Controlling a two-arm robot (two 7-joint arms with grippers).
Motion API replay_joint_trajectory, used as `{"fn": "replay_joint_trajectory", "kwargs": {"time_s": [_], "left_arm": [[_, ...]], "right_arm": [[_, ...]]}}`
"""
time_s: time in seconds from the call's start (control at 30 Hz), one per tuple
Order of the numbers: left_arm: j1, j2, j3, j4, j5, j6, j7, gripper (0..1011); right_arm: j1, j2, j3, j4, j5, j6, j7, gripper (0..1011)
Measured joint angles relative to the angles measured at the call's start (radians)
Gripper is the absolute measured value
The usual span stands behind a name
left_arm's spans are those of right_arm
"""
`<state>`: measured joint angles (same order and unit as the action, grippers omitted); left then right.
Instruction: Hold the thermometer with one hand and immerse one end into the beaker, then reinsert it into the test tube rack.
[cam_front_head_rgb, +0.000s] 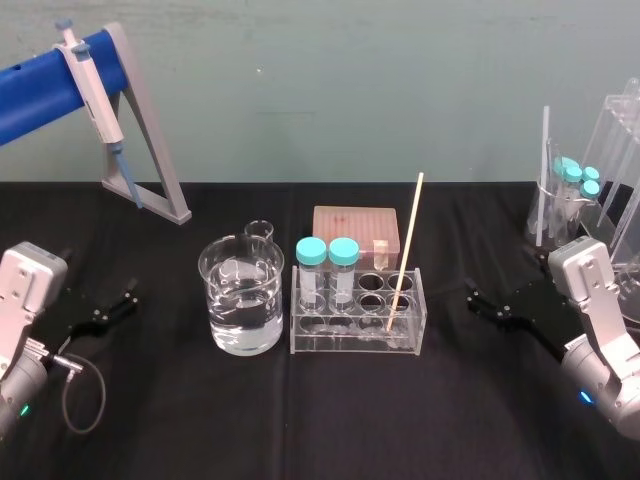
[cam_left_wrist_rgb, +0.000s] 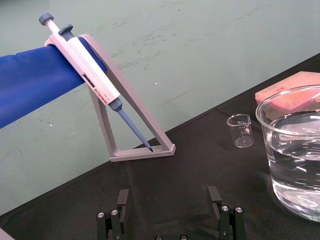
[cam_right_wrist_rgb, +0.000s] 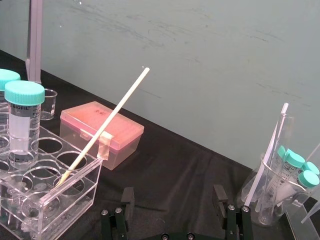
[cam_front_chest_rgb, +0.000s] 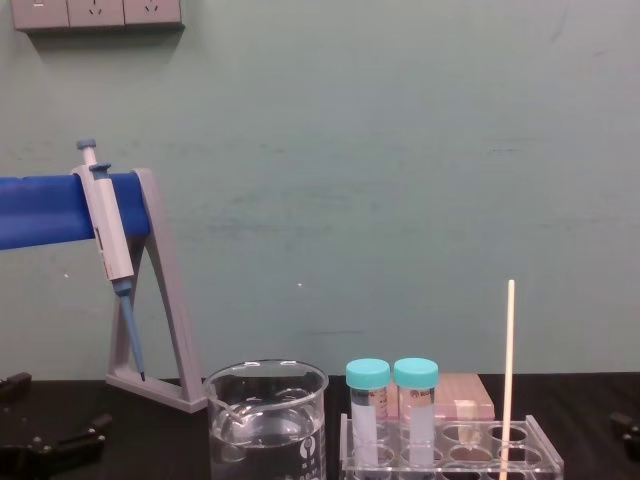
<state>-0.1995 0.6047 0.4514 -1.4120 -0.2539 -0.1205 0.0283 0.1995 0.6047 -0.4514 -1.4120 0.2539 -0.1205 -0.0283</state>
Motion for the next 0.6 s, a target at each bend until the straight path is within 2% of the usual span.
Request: {"fn": "replay_joint_trajectory", "kwargs": {"time_s": [0.23,0.43,0.6], "left_arm": [[0.000,0.000,0.000,0.000,0.000,0.000,0.000,1004],[0.000,0.000,0.000,0.000,0.000,0.000,0.000,1004],[0.000,0.000,0.000,0.000,0.000,0.000,0.000,1004]], "right_arm": [[0.000,0.000,0.000,0.000,0.000,0.000,0.000,1003],[-0.003,-0.001,0.032,-0.067,0.001,0.009,0.003,1003],[-0.023,0.008,0.069,-0.139,0.039,0.045,0.031,1003]]}}
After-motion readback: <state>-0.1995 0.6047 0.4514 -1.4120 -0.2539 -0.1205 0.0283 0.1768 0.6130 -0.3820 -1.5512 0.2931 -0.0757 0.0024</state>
